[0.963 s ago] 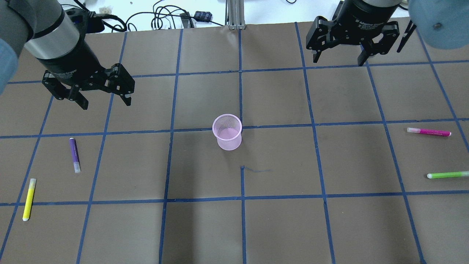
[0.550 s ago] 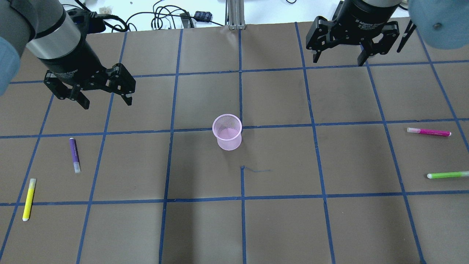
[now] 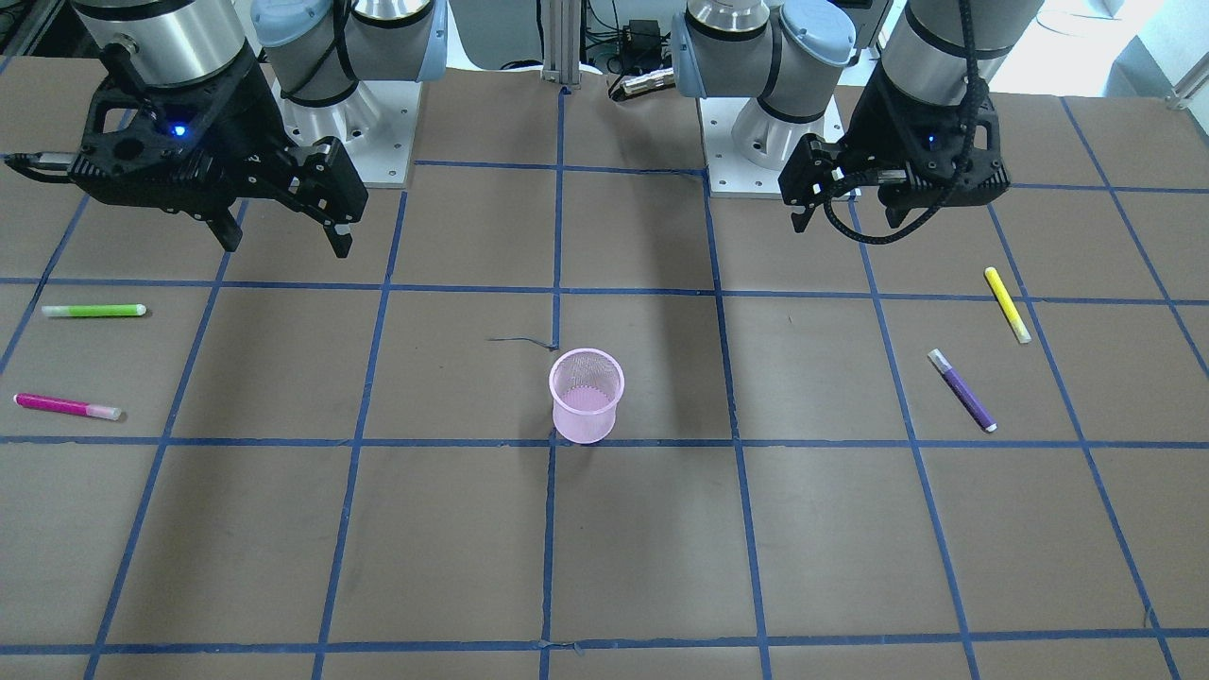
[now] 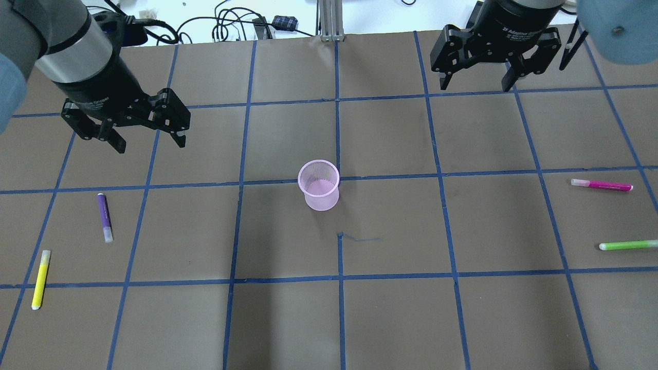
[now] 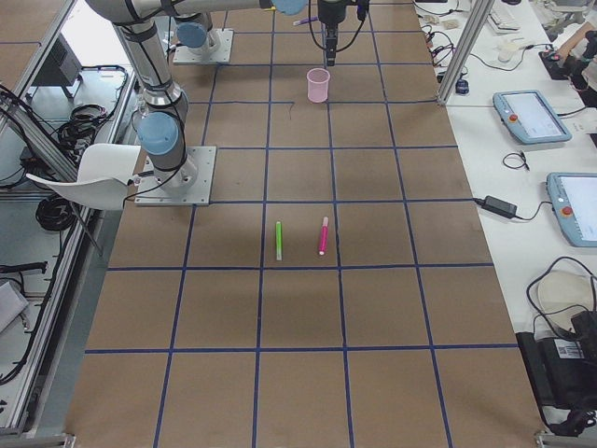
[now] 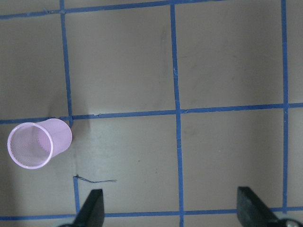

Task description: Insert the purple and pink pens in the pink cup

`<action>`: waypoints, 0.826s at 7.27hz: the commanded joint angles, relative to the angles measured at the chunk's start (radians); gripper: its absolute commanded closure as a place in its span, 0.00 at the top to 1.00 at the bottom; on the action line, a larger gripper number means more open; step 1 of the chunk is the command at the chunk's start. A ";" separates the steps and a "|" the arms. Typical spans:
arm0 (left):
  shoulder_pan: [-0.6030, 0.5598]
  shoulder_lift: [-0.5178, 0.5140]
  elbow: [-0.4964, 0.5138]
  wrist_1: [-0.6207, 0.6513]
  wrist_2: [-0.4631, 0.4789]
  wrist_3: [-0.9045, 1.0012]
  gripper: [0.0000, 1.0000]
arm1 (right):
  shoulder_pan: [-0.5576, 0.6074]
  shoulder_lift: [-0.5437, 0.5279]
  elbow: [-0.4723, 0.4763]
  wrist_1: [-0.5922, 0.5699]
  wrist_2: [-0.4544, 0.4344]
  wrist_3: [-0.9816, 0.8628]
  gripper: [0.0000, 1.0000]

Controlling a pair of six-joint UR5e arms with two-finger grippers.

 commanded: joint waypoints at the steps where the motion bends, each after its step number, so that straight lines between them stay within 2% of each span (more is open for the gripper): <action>1: 0.000 0.003 0.000 -0.003 0.003 0.002 1.00 | -0.059 0.002 0.010 0.053 -0.008 -0.203 1.00; 2: 0.000 -0.001 -0.001 -0.003 0.011 0.004 1.00 | -0.129 0.011 0.014 0.057 -0.007 -0.356 1.00; 4: 0.029 -0.017 -0.003 0.010 0.011 0.005 1.00 | -0.331 0.011 0.110 0.051 0.004 -0.725 1.00; 6: 0.098 -0.049 -0.004 0.055 0.009 0.007 1.00 | -0.497 0.025 0.221 -0.053 0.007 -1.179 1.00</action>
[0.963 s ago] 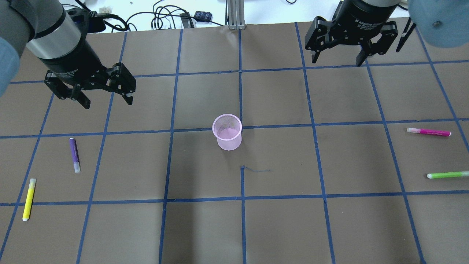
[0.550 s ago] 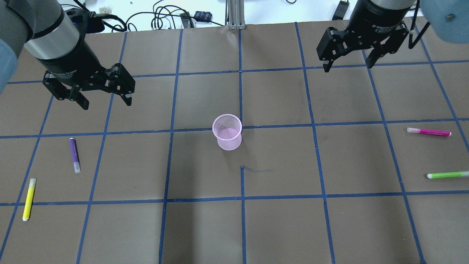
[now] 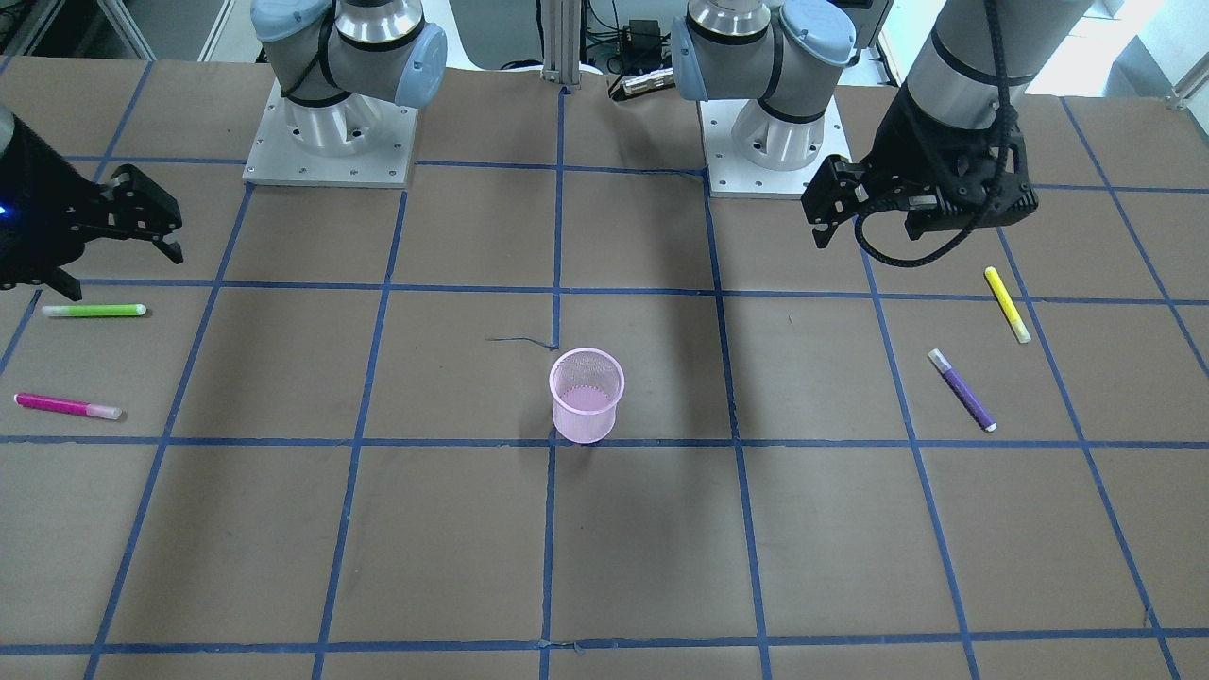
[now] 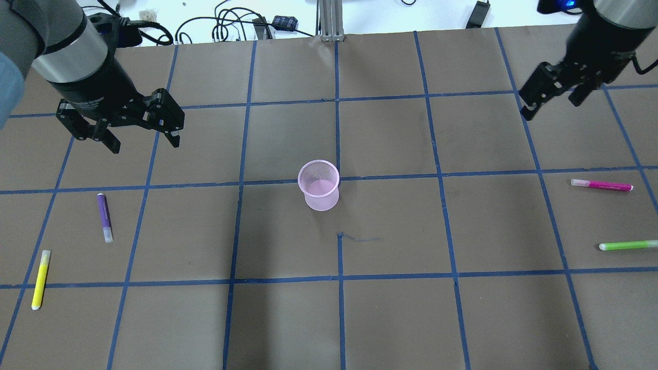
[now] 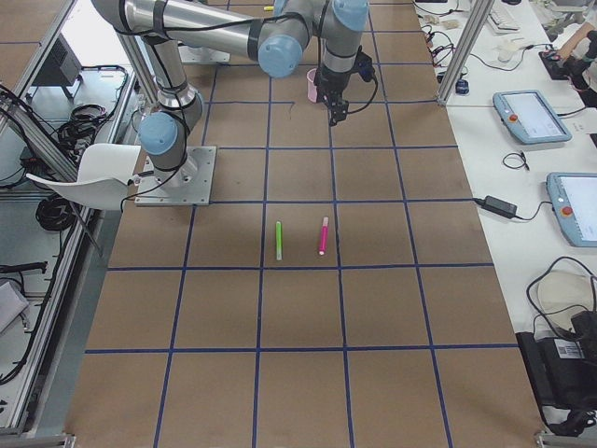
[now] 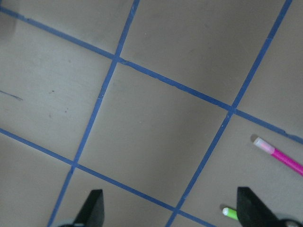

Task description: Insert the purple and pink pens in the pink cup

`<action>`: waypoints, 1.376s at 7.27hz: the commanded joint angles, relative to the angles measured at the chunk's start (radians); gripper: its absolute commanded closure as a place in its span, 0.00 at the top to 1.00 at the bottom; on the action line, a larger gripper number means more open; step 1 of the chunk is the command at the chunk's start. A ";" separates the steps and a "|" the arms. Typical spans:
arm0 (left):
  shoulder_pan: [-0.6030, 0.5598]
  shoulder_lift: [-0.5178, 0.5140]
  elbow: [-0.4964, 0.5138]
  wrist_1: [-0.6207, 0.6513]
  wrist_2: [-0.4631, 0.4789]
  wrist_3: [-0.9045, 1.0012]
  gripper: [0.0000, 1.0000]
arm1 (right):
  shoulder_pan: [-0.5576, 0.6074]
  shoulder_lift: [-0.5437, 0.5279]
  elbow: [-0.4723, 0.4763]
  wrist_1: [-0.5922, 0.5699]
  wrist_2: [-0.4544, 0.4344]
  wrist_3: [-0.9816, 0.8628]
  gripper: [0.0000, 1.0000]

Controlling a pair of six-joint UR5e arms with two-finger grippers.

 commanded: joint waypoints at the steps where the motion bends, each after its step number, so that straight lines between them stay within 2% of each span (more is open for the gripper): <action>1: 0.084 -0.032 -0.001 0.035 0.000 0.001 1.00 | -0.190 0.032 0.142 -0.136 0.007 -0.479 1.00; 2: 0.145 -0.061 -0.007 0.040 -0.003 -0.003 1.00 | -0.282 0.064 0.213 -0.266 0.031 -0.692 1.00; 3: 0.228 -0.092 -0.025 0.127 0.000 0.001 1.00 | -0.344 0.102 0.257 -0.372 0.104 -0.878 1.00; 5: 0.318 -0.159 -0.112 0.309 0.000 0.003 1.00 | -0.411 0.226 0.241 -0.428 0.131 -1.040 1.00; 7: 0.353 -0.228 -0.168 0.458 -0.004 0.030 1.00 | -0.467 0.332 0.189 -0.477 0.284 -1.258 0.99; 10: 0.427 -0.337 -0.183 0.541 -0.006 0.102 1.00 | -0.502 0.392 0.175 -0.476 0.326 -1.426 0.98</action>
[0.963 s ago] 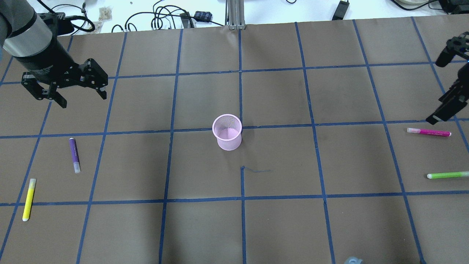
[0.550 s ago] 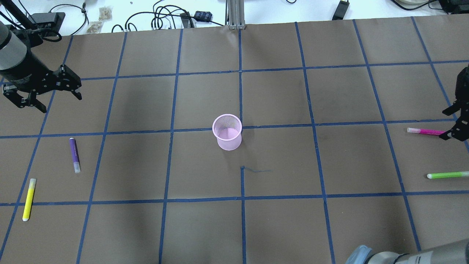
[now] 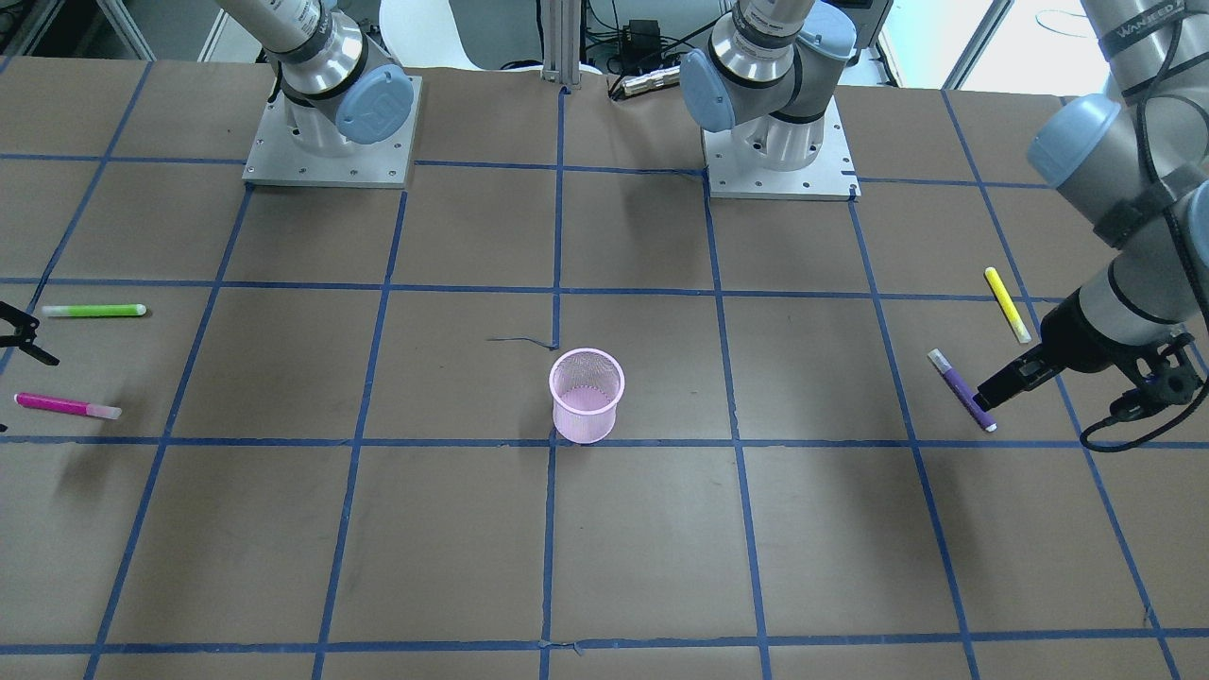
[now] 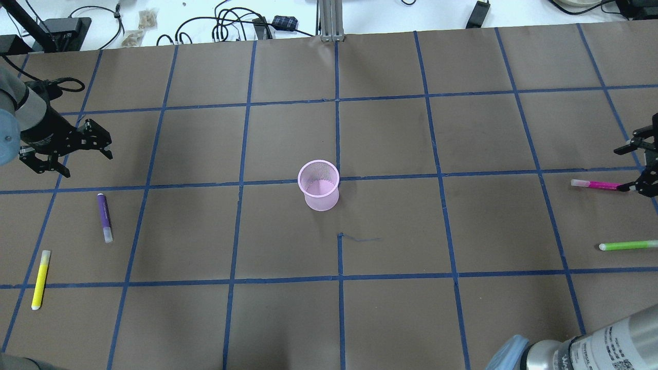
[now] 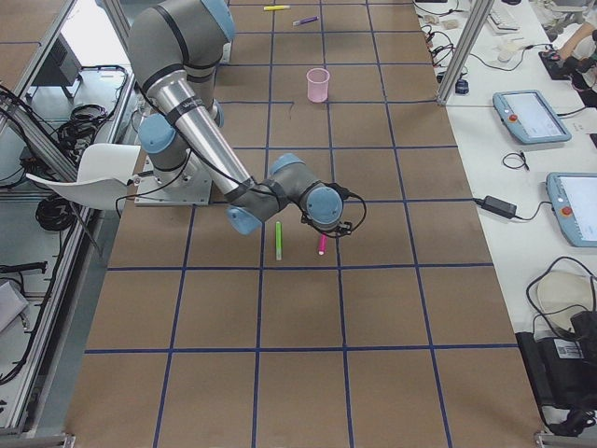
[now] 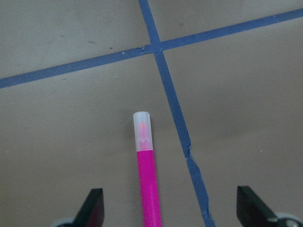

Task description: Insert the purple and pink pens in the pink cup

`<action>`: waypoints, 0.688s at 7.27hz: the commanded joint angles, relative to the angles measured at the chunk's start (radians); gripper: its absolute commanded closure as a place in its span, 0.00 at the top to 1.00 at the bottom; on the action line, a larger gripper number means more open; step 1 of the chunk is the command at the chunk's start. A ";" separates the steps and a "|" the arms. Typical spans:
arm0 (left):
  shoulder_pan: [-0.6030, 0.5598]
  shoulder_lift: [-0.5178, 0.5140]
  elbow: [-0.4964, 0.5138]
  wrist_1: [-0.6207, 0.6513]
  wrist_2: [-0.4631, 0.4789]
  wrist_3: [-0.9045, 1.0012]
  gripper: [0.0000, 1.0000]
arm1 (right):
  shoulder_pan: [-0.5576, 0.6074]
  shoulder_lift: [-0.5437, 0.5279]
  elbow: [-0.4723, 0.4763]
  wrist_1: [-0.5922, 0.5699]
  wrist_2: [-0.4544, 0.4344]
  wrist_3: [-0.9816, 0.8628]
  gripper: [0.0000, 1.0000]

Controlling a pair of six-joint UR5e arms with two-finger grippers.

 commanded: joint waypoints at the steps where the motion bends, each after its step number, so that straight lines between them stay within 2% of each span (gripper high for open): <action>1: 0.033 -0.062 -0.015 0.076 0.002 0.053 1.00 | -0.036 0.036 -0.001 0.002 0.012 -0.071 0.98; 2: 0.055 -0.083 -0.029 0.113 -0.001 0.093 1.00 | -0.039 0.058 0.001 0.000 0.012 -0.078 0.92; 3: 0.080 -0.102 -0.069 0.163 -0.002 0.111 1.00 | -0.039 0.065 -0.002 -0.001 0.012 -0.080 0.77; 4: 0.086 -0.116 -0.101 0.238 -0.001 0.116 1.00 | -0.039 0.069 0.001 -0.004 0.014 -0.092 0.69; 5: 0.086 -0.131 -0.107 0.254 -0.001 0.116 1.00 | -0.039 0.079 -0.002 -0.004 0.014 -0.141 0.69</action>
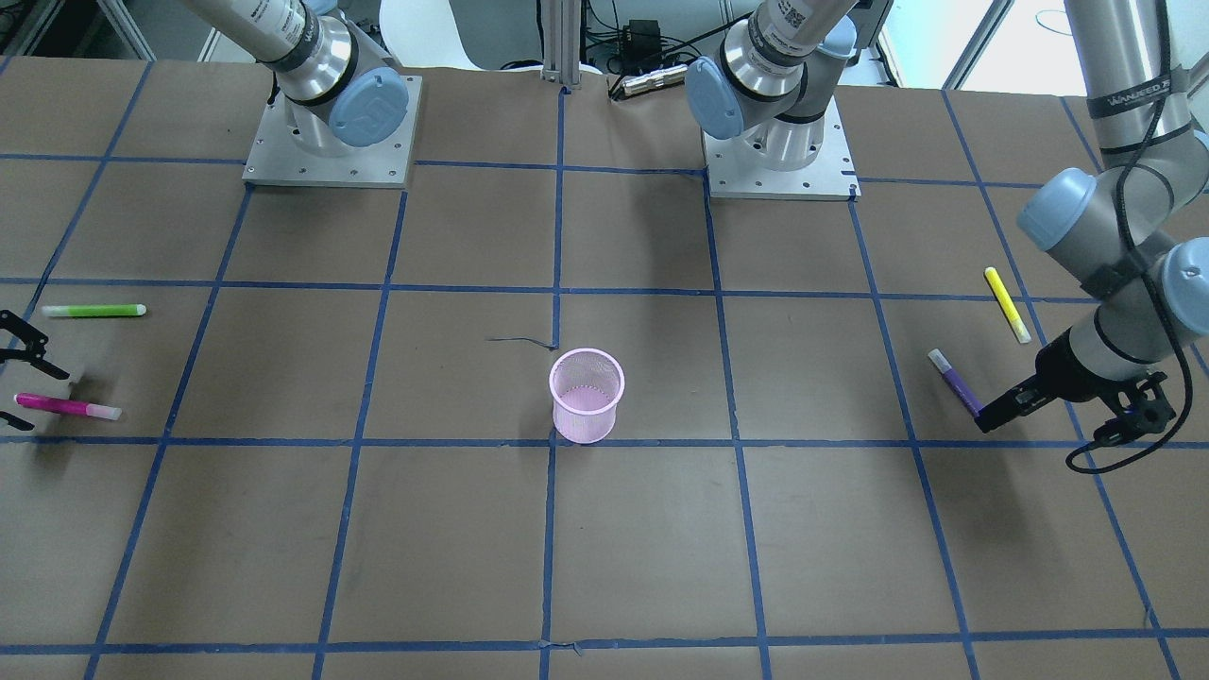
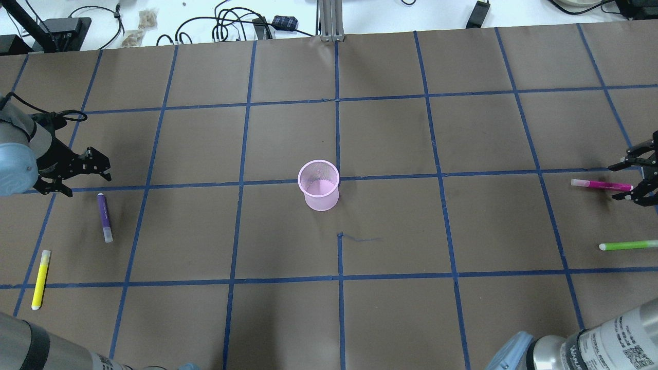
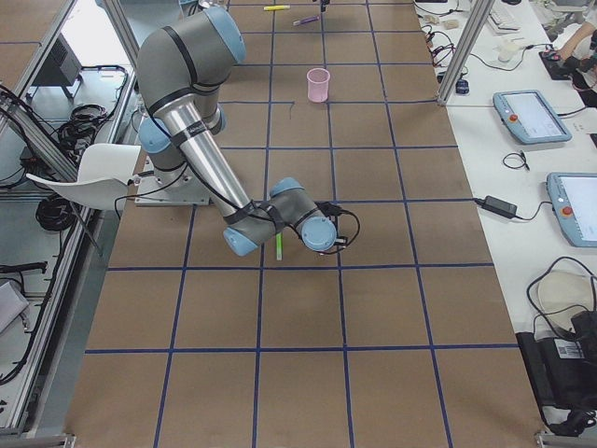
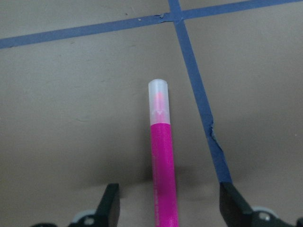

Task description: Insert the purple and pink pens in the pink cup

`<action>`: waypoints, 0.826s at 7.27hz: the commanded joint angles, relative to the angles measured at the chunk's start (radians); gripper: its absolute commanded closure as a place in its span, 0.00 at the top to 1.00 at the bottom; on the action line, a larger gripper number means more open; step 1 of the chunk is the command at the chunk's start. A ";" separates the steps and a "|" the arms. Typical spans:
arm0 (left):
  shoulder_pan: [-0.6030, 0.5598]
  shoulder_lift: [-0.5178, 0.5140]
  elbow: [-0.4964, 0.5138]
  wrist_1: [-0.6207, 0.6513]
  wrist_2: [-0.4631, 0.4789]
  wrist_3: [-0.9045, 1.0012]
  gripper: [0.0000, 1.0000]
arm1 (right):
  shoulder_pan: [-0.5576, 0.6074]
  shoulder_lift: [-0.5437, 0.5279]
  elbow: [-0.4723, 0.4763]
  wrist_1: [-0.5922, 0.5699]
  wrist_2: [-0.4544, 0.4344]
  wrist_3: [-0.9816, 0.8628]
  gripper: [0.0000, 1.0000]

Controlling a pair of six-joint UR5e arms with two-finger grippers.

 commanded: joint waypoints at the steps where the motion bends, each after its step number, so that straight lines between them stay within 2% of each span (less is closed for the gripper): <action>1: 0.007 -0.026 -0.021 0.048 0.002 0.006 1.00 | -0.001 0.014 -0.003 -0.001 0.001 -0.058 0.66; 2: 0.007 -0.028 -0.021 0.048 0.000 0.004 1.00 | -0.001 0.014 -0.003 -0.001 0.002 -0.059 0.58; 3: 0.007 -0.035 -0.022 0.048 0.002 0.003 0.97 | -0.001 0.014 -0.002 0.000 0.004 -0.057 0.40; 4: 0.007 -0.045 -0.021 0.048 0.000 0.003 0.88 | -0.001 0.013 -0.003 0.002 0.005 -0.054 0.24; 5: 0.007 -0.057 -0.021 0.048 0.000 0.001 0.87 | -0.001 0.010 -0.002 0.002 0.005 -0.048 0.17; 6: 0.007 -0.058 -0.019 0.048 0.002 0.000 0.76 | -0.001 0.002 0.000 0.005 0.004 -0.039 0.12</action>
